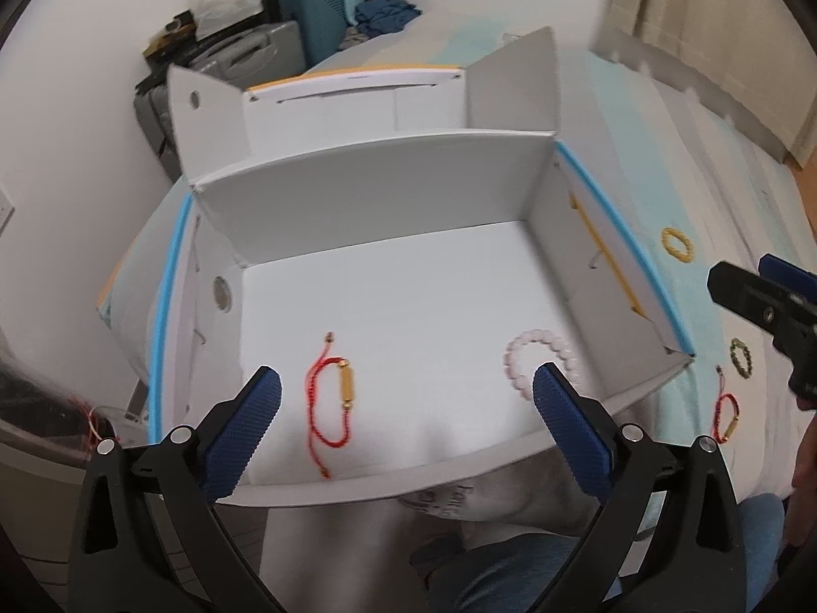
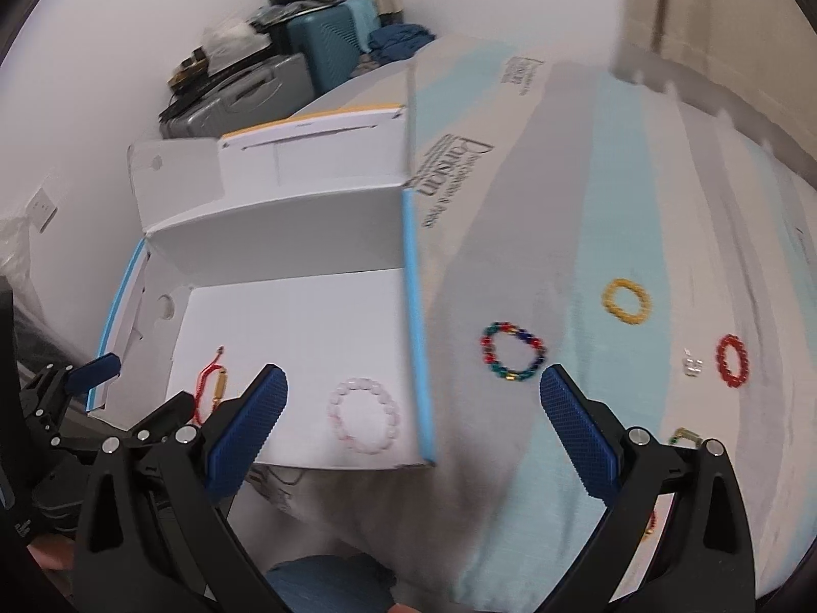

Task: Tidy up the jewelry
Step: 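Move both tools back over the remaining bracelets on the bed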

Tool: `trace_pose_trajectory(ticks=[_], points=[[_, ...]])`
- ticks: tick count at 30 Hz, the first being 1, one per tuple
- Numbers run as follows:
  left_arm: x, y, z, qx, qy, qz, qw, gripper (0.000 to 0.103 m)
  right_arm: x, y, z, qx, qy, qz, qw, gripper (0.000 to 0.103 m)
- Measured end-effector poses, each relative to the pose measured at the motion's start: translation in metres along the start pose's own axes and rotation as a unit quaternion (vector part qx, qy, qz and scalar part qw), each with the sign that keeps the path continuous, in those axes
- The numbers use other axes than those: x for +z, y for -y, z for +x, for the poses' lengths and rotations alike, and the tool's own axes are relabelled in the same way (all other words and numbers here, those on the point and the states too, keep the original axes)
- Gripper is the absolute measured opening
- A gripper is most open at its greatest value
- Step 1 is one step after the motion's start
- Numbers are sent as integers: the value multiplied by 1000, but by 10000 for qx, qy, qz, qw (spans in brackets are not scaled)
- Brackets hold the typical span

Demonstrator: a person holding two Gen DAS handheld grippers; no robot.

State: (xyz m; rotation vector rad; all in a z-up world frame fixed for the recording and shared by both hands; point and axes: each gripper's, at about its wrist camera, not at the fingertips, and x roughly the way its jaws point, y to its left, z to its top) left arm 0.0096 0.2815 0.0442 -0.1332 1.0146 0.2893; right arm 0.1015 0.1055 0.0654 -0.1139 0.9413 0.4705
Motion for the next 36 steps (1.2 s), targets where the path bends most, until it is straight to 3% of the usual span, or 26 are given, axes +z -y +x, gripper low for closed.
trace_pose_trajectory(ticks=[15,36], points=[[-1,89,-24,-598,457,502,9959,97,-22,88,-33,-468,222,487,9975,95],[-32,227,-11,-1273,483,1497,9793,97,-73,219,-46,-1120,77,1183,9866,95]])
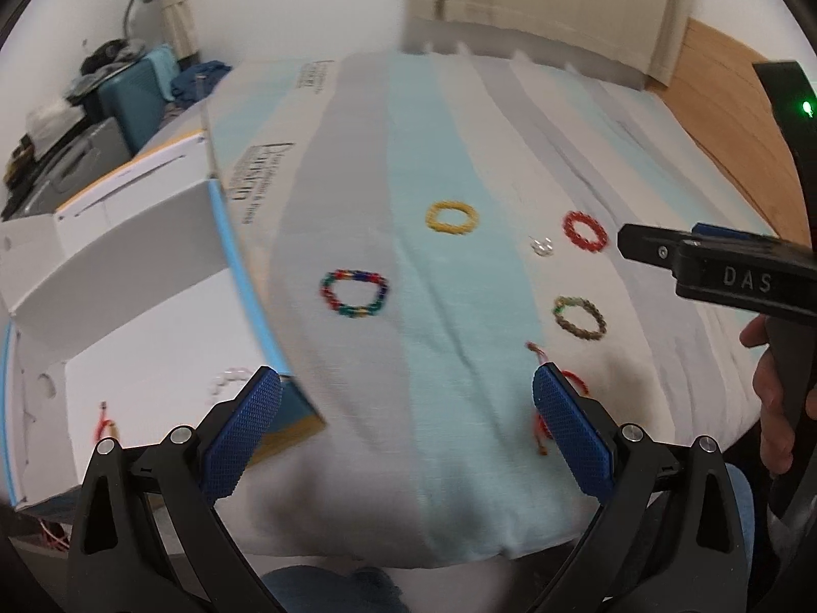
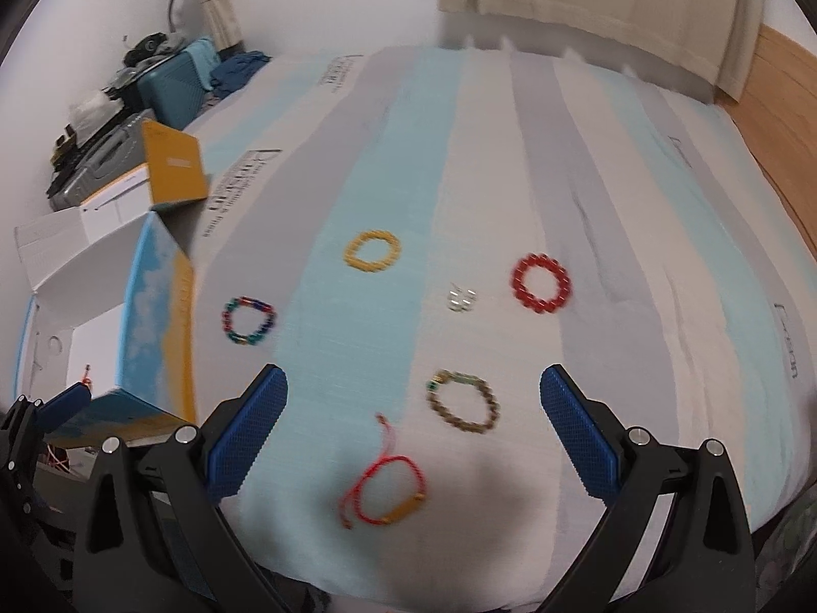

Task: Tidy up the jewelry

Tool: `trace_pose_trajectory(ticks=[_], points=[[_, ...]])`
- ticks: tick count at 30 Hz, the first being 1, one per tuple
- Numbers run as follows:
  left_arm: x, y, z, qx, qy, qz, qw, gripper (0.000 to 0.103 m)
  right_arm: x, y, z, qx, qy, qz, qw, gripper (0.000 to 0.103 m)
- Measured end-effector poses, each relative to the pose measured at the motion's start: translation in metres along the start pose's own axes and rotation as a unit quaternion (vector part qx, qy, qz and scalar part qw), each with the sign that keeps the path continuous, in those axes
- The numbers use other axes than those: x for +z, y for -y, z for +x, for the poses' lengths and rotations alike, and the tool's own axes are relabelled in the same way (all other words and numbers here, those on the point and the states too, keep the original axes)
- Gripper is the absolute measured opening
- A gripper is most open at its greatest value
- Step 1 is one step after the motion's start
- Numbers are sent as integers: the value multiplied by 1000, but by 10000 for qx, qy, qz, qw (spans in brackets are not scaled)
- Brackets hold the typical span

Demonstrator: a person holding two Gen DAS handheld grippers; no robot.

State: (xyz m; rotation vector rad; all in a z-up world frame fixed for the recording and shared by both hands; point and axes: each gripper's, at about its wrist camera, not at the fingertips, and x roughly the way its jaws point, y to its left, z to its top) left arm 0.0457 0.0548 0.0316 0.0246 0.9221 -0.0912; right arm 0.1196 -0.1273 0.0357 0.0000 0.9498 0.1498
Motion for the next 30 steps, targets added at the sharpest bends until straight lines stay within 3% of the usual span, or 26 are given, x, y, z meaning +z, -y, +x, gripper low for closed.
trace_pose_trajectory(ticks=[14,21,26,30], points=[[-25,60,64,-479,-139,242,9985,97,-29,47,41,-254,-143,224,9993,95],[-33,77,89,-550,-130,425,9975,97,-40,60,76,-267,-246,411,9985,95],[-37,81,111,-616,-224,298,9974,97,-46,65,96,-261,-250,435,9984,95],[-39,89,124,-511,-304,466,9971,97,-49,64,112,-180,-333,410,9984,94]])
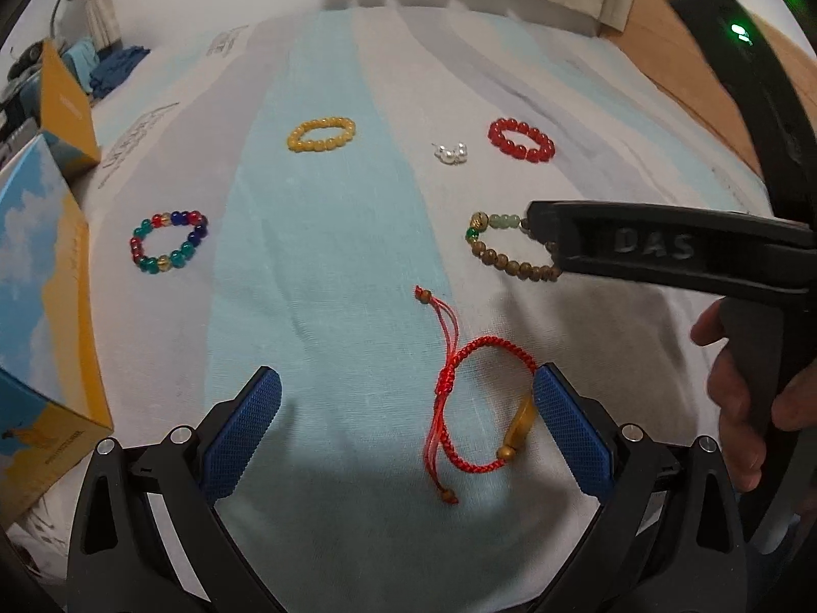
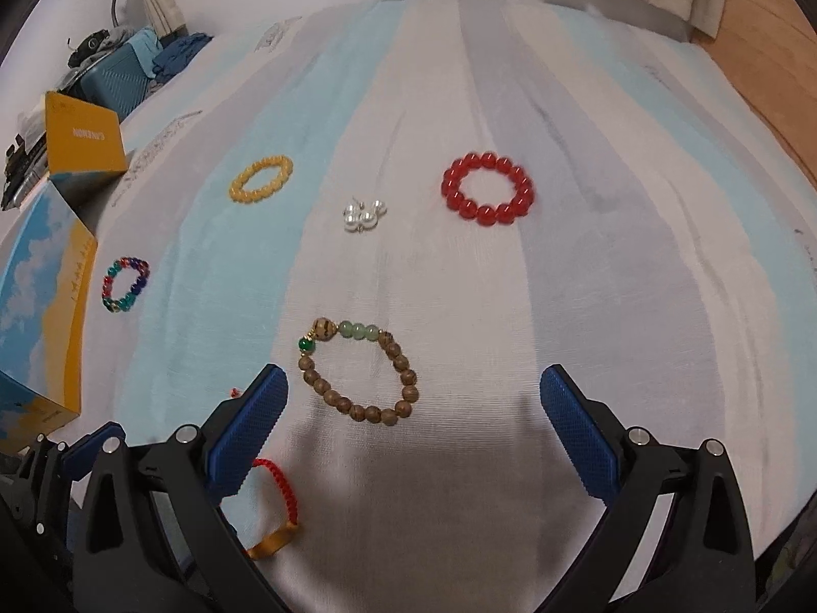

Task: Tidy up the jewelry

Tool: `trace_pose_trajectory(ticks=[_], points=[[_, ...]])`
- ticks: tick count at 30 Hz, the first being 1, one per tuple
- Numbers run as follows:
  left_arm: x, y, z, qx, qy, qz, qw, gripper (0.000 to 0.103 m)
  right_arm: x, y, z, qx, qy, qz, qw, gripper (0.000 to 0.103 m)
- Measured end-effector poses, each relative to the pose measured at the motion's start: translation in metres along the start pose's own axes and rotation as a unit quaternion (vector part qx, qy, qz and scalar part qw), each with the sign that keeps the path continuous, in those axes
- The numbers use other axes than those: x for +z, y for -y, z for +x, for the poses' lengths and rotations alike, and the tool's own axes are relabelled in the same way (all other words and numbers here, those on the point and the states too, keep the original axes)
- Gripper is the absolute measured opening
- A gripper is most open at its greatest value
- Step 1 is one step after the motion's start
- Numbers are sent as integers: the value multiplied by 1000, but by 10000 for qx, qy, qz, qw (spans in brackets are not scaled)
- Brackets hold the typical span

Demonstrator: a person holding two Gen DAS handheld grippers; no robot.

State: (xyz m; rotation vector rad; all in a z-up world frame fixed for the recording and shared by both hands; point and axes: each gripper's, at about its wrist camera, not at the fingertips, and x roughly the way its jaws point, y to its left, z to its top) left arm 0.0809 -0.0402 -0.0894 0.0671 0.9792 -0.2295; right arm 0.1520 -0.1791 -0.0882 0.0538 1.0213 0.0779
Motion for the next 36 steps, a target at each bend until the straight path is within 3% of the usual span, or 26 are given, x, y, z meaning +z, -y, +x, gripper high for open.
trace_pose_trajectory(ticks=[2,9,19,25,29,33,36], points=[[0,3,5,49,-24,96,9999,97,1,-3,8,-4,-99,-93,9999,87],[0,10,22,233,-124,293,9992,96,5,-9,24,9,-142,-222,9997,83],[-6,11,34,244,-246,210,9992,83,7,-12,41,119,-333,-229,9991,54],[-7,10,32,304,-285,185,9990,64,6,-12,41,31,-377,-206,9991,29],[-6,6,32,356,-328,125,9987,45,6,-8,41,18,-429,-129,9990,15],[-5,2,31,423,-388,44,9983,20,6,-4,40,48,-448,-55,9990,10],[-5,-1,31,427,-413,-48,9982,14,5,-3,38,34,-443,-56,9990,8]])
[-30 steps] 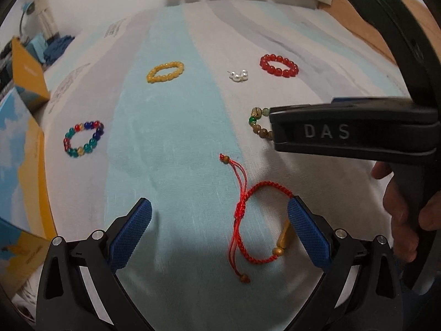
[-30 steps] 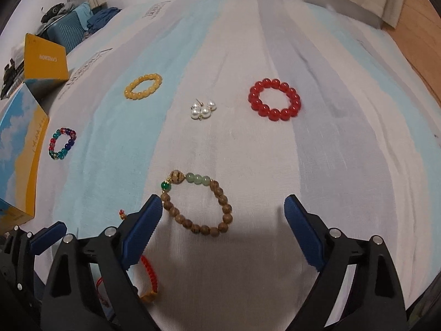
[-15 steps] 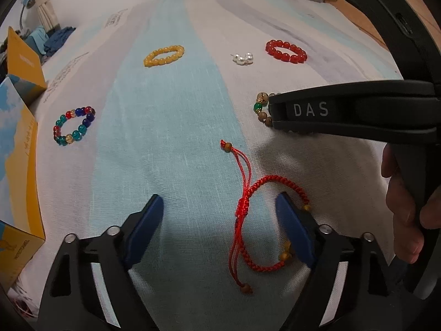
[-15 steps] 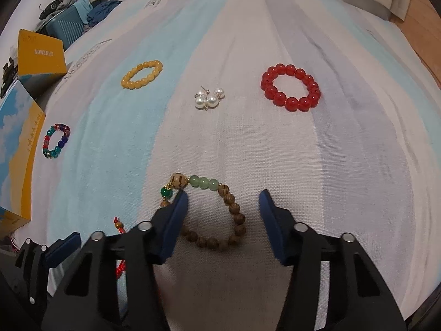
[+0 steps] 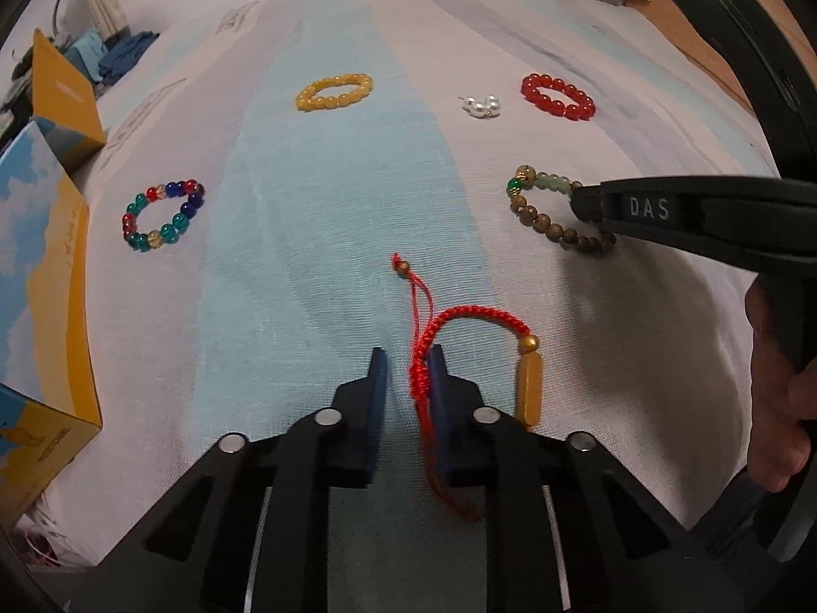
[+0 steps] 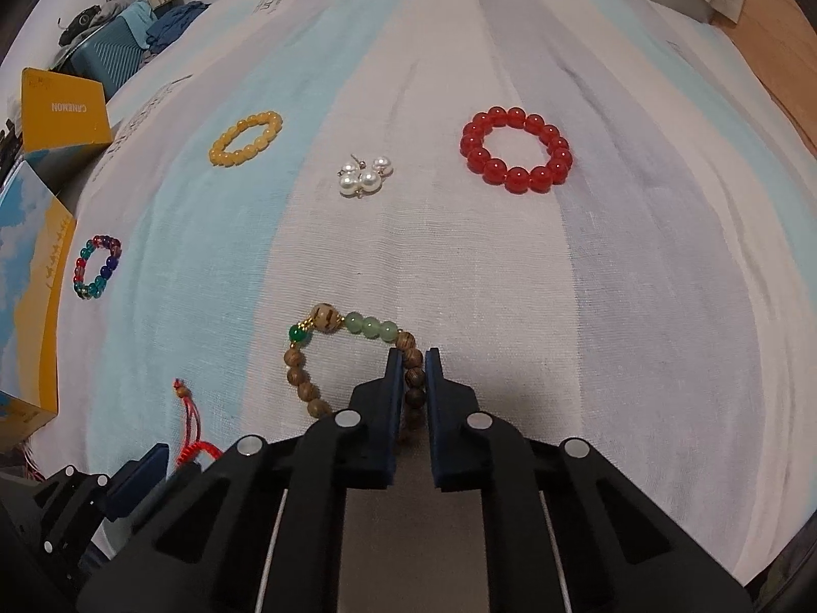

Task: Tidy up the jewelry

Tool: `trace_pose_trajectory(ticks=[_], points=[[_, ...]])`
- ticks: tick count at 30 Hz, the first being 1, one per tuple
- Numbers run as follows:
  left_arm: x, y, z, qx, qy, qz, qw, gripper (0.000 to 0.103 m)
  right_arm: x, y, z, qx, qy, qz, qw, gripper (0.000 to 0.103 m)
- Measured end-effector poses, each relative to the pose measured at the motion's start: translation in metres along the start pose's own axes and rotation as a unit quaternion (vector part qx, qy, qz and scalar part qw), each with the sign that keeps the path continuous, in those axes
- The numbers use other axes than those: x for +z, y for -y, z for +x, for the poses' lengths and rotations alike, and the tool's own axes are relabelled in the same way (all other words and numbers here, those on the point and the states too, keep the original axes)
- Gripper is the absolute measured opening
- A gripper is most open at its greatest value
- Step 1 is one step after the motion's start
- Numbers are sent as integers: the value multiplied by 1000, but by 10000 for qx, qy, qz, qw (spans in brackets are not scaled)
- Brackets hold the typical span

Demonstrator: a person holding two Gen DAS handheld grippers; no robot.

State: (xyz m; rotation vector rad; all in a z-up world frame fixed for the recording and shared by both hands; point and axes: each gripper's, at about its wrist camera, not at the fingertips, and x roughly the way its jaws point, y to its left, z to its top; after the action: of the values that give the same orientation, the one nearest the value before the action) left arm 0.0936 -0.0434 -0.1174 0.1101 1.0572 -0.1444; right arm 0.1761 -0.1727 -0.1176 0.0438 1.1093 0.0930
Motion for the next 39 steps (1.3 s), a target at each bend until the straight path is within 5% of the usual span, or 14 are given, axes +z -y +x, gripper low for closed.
trace_pose_trajectory(ticks=[39], points=[[8,-21,-49,-101,135,-436,9989,12,-2,15,-49,-76,311,343,9989,7]])
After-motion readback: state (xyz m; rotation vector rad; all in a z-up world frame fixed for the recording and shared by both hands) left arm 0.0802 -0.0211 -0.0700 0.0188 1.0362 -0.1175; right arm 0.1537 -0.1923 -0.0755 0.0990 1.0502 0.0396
